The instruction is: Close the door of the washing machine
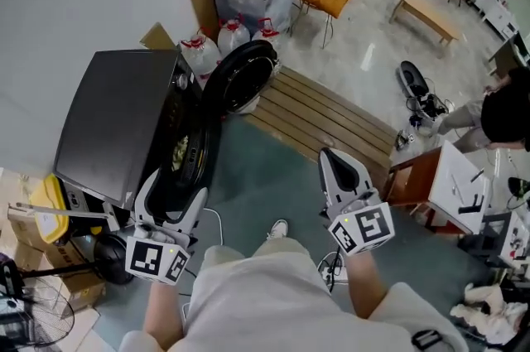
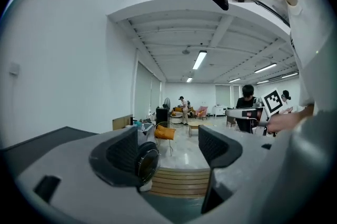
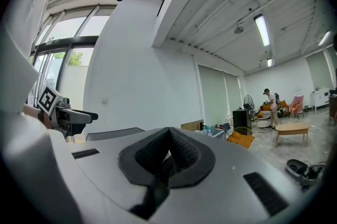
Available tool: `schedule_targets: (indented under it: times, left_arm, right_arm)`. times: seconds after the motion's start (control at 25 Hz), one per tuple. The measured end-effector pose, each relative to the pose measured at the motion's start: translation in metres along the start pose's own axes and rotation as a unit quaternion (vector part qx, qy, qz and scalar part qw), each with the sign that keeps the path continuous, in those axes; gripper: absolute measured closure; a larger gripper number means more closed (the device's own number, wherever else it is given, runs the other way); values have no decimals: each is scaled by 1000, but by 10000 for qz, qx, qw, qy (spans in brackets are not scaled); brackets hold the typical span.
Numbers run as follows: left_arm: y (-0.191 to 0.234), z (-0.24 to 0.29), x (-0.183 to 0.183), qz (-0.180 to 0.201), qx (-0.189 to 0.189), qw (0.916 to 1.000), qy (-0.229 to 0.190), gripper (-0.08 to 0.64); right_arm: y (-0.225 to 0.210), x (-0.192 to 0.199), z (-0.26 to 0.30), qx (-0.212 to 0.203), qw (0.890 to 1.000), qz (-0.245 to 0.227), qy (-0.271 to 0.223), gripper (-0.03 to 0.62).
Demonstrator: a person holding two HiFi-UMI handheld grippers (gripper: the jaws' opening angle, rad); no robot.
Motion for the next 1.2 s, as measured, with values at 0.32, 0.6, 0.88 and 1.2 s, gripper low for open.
schedule_targets:
  times: [0.32,0.6,0.88,1.2]
  left_arm:
    - [57,34,-7,47,-388,9992,-49,218]
    - [112,85,20,-169,-168,9997,-96,218]
    - [155,132,65,-402,165,9990,124,218]
    - [164,214,138,-373,758,9948,573,218]
  right_arm:
    - [1,9,53,-125,9996,222,116,594]
    - [4,-3,92,123,9988,-211,432,594]
    - [30,36,137,104,9959,-240,869,594]
    - [20,79,148,474,9917,-126,1189,594]
Point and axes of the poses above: the fingertips, and each gripper's own axes: z forward along the fingers, y to its left, x out of its underside, the point moved 3 cm from there along -z, backward along the fingers, and after that the axes turned 10 degrees about -y, right-handed, at the moved point
